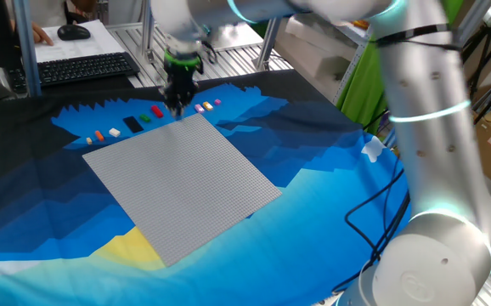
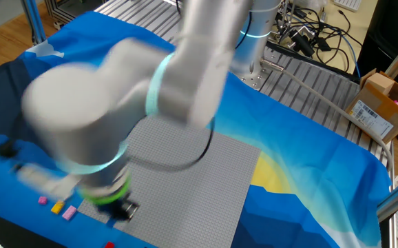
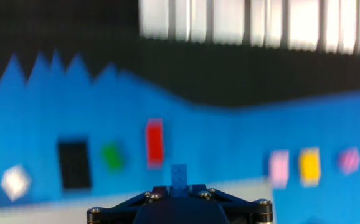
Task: Stack small Lego blocks randomly, one at a time
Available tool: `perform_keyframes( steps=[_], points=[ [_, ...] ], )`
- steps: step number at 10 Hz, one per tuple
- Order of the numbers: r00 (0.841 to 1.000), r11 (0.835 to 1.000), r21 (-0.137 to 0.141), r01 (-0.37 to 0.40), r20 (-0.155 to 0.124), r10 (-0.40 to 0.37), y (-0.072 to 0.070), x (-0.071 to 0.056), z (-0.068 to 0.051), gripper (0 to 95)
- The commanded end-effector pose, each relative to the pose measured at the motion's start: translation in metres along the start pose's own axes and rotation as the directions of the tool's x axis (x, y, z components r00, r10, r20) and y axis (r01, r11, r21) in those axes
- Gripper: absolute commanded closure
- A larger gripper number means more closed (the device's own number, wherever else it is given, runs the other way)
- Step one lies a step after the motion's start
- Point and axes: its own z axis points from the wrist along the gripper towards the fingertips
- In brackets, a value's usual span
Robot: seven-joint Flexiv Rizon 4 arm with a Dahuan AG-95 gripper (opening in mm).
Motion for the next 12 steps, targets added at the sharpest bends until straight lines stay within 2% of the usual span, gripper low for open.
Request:
perform_keyframes(
  steps=[1, 4, 12],
  points=[
    [0.997, 0.999, -0.024, 0.038, -0.068, -0.039, 0.005, 0.007, 0.011, 95.0],
    [0.997, 0.999, -0.027, 0.041, -0.069, -0.042, 0.007, 0.021, 0.02, 95.0],
    [0.997, 0.999, -0.03, 0.023, -0.071, -0.025, 0.007, 0.029, 0.027, 95.0]
  ],
)
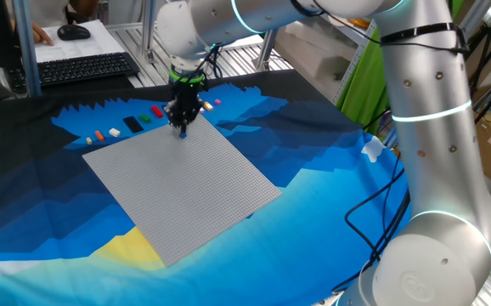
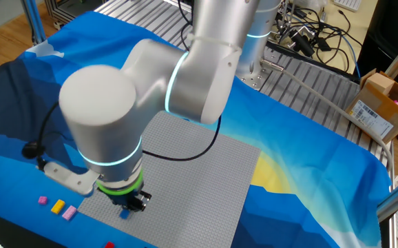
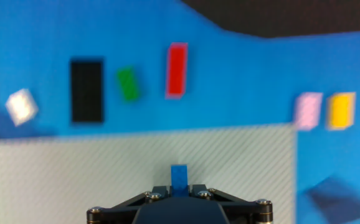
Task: Stack small Lego blocks randomly, one at a time
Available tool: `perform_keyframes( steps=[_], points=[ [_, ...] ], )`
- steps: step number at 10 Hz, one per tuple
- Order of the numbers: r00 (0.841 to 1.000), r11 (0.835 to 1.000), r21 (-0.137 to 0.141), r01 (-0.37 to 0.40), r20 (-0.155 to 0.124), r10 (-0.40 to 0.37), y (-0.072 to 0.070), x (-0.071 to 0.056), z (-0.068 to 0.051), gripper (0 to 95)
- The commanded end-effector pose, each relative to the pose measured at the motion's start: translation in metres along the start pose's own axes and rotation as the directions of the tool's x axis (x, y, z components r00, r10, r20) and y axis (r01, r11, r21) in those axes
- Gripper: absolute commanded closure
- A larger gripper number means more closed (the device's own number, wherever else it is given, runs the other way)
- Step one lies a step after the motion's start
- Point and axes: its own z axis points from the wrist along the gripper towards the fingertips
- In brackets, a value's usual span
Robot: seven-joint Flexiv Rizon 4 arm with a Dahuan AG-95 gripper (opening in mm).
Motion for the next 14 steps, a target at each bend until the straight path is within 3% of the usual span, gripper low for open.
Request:
perform_keyframes(
  steps=[1, 14],
  points=[
    [1.0, 1.0, 0.006, -0.002, 0.008, 0.002, -0.0005, 0.0073, -0.0001, 95.0],
    [1.0, 1.0, 0.006, -0.007, 0.013, 0.007, 0.0022, 0.0082, 0.0035, 95.0]
  ],
)
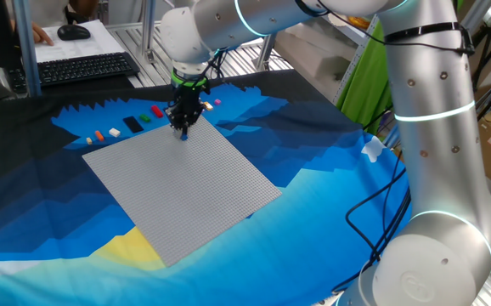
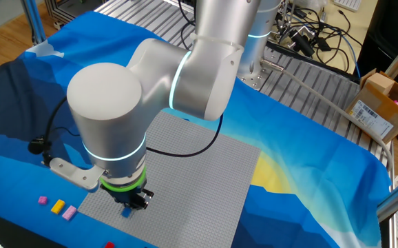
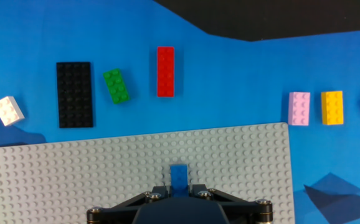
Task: Stack small Lego blocks randomly, one at a time
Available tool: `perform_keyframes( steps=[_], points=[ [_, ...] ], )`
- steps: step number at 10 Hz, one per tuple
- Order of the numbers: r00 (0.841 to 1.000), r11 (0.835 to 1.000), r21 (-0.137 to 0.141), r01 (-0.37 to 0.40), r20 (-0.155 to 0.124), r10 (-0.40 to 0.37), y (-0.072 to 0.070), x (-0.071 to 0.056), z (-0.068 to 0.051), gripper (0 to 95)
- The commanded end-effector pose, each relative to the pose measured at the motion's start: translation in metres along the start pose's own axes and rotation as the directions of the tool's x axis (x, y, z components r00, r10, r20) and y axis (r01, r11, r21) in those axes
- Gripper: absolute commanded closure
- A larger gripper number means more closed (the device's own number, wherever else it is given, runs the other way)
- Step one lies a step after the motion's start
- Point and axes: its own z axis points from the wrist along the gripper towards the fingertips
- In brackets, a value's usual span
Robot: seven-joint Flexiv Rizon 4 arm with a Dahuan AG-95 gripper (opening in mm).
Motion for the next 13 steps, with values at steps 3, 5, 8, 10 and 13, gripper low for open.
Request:
perform_keyframes(
  steps=[3, 5, 8, 10, 13],
  points=[
    [1.0, 1.0, 0.003, 0.003, 0.002, -0.003, 0.0001, 0.0009, 0.0019, 95.0],
    [1.0, 1.0, 0.005, 0.009, 0.002, -0.009, 0.0001, 0.0004, 0.0022, 95.0],
    [1.0, 1.0, 0.006, 0.013, 0.003, -0.013, 0.0001, -0.0001, 0.001, 95.0],
    [1.0, 1.0, 0.007, 0.015, 0.003, -0.015, -0.0001, -0.0005, 0.0014, 95.0],
    [1.0, 1.0, 0.009, 0.02, 0.003, -0.02, -0.0002, -0.0021, 0.0017, 95.0]
  ],
)
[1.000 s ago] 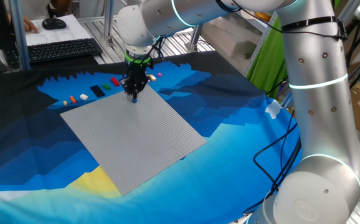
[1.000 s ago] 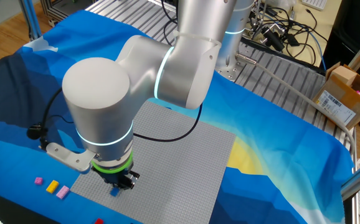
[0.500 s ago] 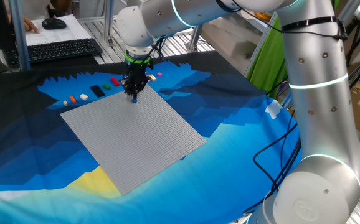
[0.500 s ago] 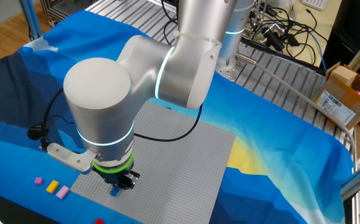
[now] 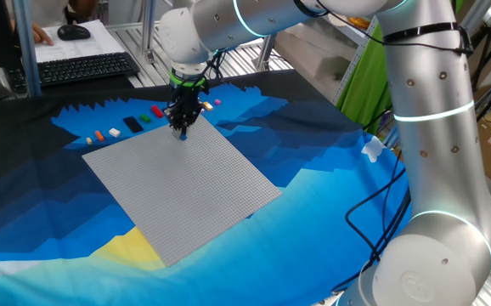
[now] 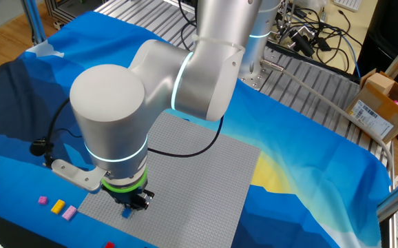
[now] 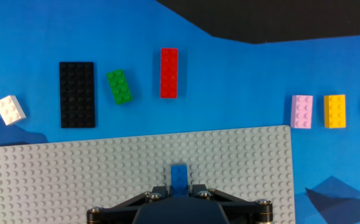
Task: Stack small Lego blocks randomly, one at a time
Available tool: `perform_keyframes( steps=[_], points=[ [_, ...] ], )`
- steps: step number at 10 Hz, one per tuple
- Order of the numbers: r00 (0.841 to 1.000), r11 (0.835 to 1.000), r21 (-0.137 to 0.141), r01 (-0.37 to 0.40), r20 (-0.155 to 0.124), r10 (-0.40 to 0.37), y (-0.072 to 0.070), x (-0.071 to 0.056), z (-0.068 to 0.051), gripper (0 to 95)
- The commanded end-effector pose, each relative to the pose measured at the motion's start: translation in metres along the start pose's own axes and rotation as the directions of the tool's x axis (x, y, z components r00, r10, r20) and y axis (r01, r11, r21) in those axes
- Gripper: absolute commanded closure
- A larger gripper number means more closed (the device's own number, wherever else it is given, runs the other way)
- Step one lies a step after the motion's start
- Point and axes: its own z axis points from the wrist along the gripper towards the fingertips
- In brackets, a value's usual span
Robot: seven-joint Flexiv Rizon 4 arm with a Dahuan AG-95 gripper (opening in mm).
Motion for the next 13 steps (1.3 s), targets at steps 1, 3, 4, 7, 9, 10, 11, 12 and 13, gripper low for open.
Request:
perform_keyframes(
  steps=[1, 3, 4, 7, 9, 10, 11, 12, 13],
  points=[
    [1.0, 1.0, 0.001, 0.004, 0.0, -0.004, 0.0002, -0.0018, 0.0003, 95.0],
    [1.0, 1.0, 0.001, 0.008, -0.001, -0.008, -0.0001, -0.0025, 0.0009, 95.0],
    [1.0, 1.0, 0.001, 0.007, -0.001, -0.007, -0.0001, -0.0026, 0.0012, 95.0],
    [1.0, 1.0, 0.002, 0.005, -0.001, -0.005, 0.0, -0.0042, 0.0011, 95.0],
    [1.0, 1.0, 0.003, 0.004, -0.001, -0.004, -0.0005, -0.0063, 0.0008, 95.0],
    [1.0, 1.0, 0.002, 0.004, -0.003, -0.004, -0.0007, -0.0065, 0.0007, 95.0],
    [1.0, 1.0, 0.003, 0.004, -0.002, -0.004, -0.0009, -0.0065, 0.0009, 95.0],
    [1.0, 1.0, 0.002, 0.002, -0.003, -0.002, -0.0009, -0.0063, 0.0008, 95.0],
    [1.0, 1.0, 0.002, -0.004, -0.003, 0.004, -0.0008, -0.0064, 0.0026, 95.0]
  ],
)
